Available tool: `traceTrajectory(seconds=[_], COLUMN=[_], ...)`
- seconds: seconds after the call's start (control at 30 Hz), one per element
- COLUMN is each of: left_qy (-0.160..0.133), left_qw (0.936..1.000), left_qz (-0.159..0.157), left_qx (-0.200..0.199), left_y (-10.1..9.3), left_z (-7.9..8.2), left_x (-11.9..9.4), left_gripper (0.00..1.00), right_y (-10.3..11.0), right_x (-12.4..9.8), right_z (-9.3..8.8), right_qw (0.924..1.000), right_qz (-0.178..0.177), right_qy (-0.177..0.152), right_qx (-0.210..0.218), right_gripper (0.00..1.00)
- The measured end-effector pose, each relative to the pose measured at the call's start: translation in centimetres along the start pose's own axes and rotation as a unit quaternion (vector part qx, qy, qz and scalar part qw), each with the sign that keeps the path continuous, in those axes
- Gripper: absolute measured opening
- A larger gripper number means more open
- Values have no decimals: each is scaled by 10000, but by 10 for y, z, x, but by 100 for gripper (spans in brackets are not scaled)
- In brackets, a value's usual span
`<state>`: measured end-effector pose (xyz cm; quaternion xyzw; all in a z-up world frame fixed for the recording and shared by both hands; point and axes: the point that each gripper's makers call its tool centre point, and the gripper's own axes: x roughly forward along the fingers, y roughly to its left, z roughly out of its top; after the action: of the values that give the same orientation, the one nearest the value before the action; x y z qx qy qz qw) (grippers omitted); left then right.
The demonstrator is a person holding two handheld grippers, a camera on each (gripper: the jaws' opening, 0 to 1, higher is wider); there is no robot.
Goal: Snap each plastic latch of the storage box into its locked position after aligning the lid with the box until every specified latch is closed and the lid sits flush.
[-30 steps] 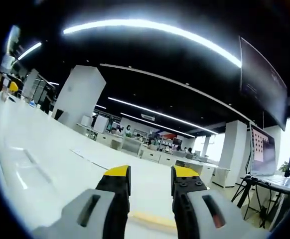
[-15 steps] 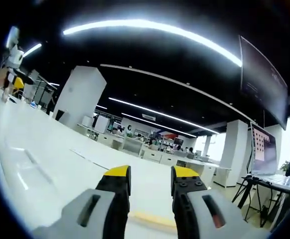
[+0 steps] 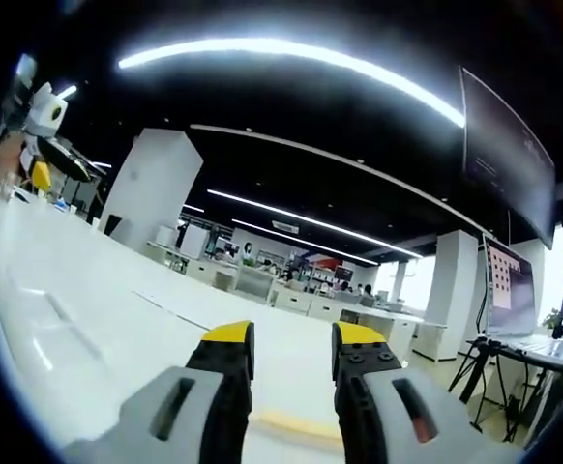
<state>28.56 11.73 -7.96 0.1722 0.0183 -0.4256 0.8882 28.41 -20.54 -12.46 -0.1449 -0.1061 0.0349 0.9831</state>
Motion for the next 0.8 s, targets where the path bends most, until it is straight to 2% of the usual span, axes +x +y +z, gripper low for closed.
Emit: traceTrajectory(seconds=[0.17, 0.27, 0.43, 0.53, 0.67, 0.8], left_qy=[300, 376, 463, 620, 840, 899], left_qw=[9982, 9963, 9932, 9895, 9852, 9818], left_qz=[-486, -729, -1033, -1267, -1425, -1597], left_qx=[187, 265, 287, 305, 447, 492], left_y=[-30, -47, -64, -76, -87, -99], left_z=[-1, 1, 3, -3, -10, -10], left_x=[34, 53, 77, 90, 110, 131], left_gripper=[73, 72, 72, 71, 71, 71], right_y=[1, -3, -4, -5, -7, -9], right_x=[-2, -3, -3, -4, -4, -3], right_z=[3, 2, 2, 3, 3, 3], right_qw=[10000, 10000, 9998, 9999, 9999, 9998], right_qz=[-20, -44, -39, -84, -120, -117], right_qy=[-30, -18, -33, -18, -37, -52], right_qx=[26, 84, 195, 142, 118, 169], right_gripper=[31, 31, 31, 31, 31, 31])
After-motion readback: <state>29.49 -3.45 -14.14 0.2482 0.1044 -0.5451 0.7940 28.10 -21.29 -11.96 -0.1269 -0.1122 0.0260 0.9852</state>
